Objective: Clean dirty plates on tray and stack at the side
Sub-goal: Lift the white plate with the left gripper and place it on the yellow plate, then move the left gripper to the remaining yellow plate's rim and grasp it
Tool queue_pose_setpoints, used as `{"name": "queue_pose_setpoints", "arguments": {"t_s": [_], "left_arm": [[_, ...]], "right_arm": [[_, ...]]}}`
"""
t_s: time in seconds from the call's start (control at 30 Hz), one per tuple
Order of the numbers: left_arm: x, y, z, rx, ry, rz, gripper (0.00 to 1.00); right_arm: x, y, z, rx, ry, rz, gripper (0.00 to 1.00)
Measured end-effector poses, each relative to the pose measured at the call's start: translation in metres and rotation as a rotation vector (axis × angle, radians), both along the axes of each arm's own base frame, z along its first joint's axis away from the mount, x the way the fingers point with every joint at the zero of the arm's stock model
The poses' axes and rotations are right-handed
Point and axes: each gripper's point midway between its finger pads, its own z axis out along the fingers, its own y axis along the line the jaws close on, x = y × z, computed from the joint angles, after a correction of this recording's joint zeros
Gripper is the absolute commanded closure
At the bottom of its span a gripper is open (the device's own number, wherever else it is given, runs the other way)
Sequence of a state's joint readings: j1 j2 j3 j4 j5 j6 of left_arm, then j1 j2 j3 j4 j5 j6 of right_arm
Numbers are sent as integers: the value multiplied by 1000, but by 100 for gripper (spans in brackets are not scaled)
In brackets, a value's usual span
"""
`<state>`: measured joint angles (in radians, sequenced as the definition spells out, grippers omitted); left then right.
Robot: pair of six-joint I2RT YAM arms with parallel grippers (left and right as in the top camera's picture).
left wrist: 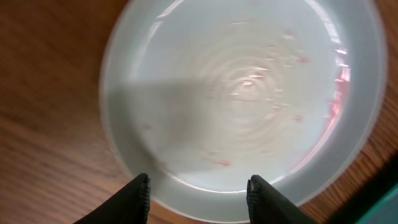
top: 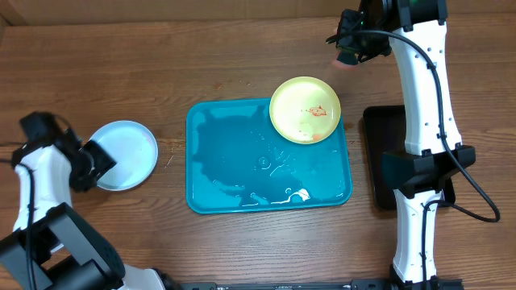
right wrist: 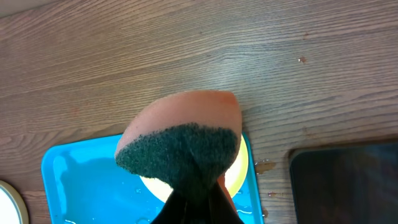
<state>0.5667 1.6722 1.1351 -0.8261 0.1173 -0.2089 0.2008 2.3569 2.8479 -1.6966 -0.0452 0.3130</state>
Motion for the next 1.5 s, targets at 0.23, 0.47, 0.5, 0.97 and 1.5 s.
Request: {"name": "queue_pose_setpoints", "arguments": {"t_s": [0.23,0.47,0.5,0.97,1.5], "left_arm": [[73,-75,61,33,-134,-315,39],[130,-237,99,5,-354,-695,37],[133,-256,98,-6,-362,-730,37],[150,-407,-22,-106,-147,-916,43],[155,-418,-45,-97,-128,-833,96]], "right_arm": [[0,0,0,0,0,0,96],[0,0,0,0,0,0,96],[0,0,0,0,0,0,96],[0,0,0,0,0,0,96],[0,1,0,3,1,1,96]]}}
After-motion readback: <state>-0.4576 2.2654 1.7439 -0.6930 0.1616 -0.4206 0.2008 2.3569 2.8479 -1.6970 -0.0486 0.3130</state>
